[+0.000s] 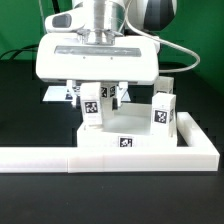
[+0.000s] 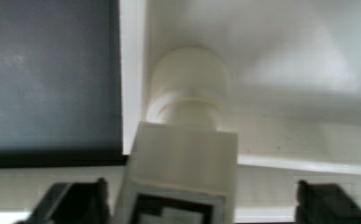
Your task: Assemble square table
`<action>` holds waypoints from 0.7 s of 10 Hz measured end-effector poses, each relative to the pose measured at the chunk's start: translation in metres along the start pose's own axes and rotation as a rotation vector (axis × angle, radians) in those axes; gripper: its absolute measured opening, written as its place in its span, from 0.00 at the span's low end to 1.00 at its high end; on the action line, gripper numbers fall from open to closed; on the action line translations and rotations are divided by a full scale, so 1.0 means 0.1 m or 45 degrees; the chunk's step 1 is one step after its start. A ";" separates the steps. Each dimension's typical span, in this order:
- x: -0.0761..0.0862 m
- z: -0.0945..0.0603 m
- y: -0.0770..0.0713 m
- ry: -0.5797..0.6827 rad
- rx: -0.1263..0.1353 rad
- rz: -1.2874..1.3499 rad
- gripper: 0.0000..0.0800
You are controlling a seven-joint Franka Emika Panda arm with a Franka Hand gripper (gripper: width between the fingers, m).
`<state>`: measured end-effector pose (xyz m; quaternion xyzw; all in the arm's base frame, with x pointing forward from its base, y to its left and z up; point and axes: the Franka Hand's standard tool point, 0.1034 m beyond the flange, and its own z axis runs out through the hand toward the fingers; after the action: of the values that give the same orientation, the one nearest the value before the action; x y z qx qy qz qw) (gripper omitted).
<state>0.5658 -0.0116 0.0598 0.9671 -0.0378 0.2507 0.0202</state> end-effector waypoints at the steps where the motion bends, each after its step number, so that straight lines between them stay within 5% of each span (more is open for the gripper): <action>1: 0.00 0.00 0.00 0.000 0.000 0.000 0.76; 7: 0.19 -0.22 0.17 -0.039 0.011 0.005 0.81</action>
Offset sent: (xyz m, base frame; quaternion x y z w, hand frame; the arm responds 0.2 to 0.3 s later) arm -0.0070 -0.0086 0.0130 -0.0057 -0.0289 -0.0121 0.9995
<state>0.5700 -0.0286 0.0890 0.9708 -0.0390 0.2362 0.0150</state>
